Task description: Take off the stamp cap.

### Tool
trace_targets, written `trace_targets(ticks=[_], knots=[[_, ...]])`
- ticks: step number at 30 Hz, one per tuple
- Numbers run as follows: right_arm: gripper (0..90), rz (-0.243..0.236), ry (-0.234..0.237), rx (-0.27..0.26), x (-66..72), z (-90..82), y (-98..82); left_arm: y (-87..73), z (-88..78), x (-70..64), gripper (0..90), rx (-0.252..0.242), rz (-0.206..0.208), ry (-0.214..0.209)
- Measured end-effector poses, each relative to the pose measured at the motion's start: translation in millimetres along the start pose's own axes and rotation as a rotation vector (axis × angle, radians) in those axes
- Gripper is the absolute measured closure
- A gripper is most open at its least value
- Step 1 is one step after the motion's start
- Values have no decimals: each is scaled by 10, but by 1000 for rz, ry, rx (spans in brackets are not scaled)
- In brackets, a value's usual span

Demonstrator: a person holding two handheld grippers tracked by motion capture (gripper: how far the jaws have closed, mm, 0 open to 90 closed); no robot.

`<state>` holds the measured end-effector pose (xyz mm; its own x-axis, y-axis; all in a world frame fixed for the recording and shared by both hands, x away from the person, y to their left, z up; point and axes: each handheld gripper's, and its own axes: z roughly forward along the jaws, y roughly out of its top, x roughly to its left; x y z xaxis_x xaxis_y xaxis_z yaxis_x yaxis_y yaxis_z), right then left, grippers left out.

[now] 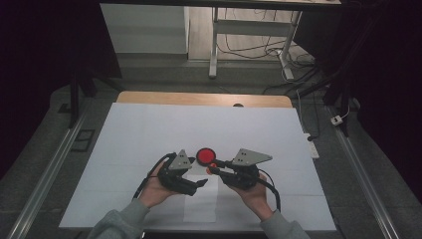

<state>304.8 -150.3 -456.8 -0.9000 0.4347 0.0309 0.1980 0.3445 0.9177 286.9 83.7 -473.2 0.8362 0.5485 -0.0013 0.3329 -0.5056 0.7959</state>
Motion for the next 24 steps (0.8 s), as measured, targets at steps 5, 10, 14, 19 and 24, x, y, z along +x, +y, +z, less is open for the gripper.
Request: trace_targets(ticks=[5, 10, 14, 19, 24], knots=[[720, 2, 7, -2, 19, 18, -4, 28, 42, -23, 184, 3, 8, -10], [720, 3, 6, -2, 16, 17, -5, 48, 86, -37, 191, 5, 16, -14], [720, 2, 9, 0, 17, 14, -4, 59, 113, -40, 204, 5, 18, -15], [720, 3, 8, -3, 15, 15, -6, 61, 156, -47, 277, 5, 31, -24], [721, 2, 8, 1, 13, 15, -8, 62, 180, -52, 338, 7, 40, -23]])
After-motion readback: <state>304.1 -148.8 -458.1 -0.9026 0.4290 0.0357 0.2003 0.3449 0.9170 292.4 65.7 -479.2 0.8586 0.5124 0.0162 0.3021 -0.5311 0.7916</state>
